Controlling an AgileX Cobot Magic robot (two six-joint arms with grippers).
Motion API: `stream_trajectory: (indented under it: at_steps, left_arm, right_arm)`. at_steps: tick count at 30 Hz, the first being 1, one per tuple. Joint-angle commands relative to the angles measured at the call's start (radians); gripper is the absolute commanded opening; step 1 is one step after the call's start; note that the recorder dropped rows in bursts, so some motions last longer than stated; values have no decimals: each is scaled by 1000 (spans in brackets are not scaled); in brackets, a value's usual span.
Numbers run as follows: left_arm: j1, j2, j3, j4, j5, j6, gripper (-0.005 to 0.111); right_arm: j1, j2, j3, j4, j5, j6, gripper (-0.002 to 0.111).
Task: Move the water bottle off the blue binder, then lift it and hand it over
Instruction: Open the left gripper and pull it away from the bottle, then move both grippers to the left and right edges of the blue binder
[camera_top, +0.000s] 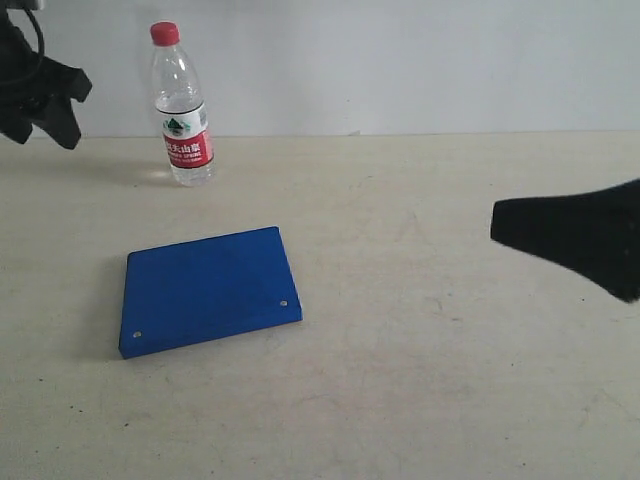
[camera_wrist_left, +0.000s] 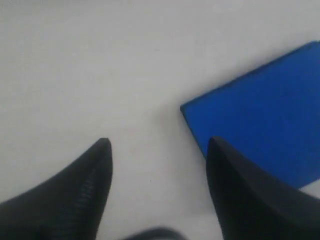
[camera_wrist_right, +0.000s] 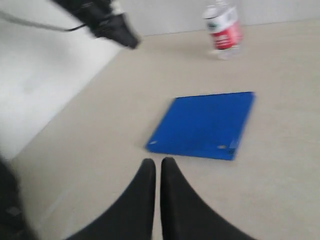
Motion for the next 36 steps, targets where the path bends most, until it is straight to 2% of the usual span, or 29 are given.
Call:
stream_trajectory:
  at_steps: [1,2,6,8,11,14,15,20,23,27,29,36]
  left_arm:
    - [-3,-97,60,7,14,-51,51]
    - [-3,-115,69,7,14,-51,51]
    - [-3,-218,130,4,16,-58,51]
    - [-3,-278,173,4,11,-62,51]
    - [-3,-357,270,1,-19,-70,51]
    - [-3,-424,404,-2,-89,-85,51]
    - [-3,-448,471,-2,-124,-94,51]
    - [-3,-487,716,-51,-364,-123,51]
    - [-3,-485,834,-70,-580,-129,52]
    - [0,-454,934,-106,-860,-302,69]
    - [0,-415,941,-128,-887,-317,74]
    - [0,-197,939,-161,-885,-317,74]
  right_arm:
    - [-6,211,-3,5,272,-4,0]
    - [-6,257,-9,5,263,-4,0]
    - [-6,497,-70,5,35,-4,0]
    - [-6,592,-116,5,-43,-27,4]
    - [-6,709,-203,5,-133,-68,22]
    - [-6,798,-301,5,-185,-70,49]
    - [-6,821,-331,5,-184,-70,54]
    - [-4,915,-439,5,-195,-16,55]
    - [3,977,-481,5,-205,-4,55]
    - [22,1069,-527,5,-234,-4,55]
    - [32,1111,-551,5,-237,-4,55]
    - [34,1220,-631,5,-256,-4,55]
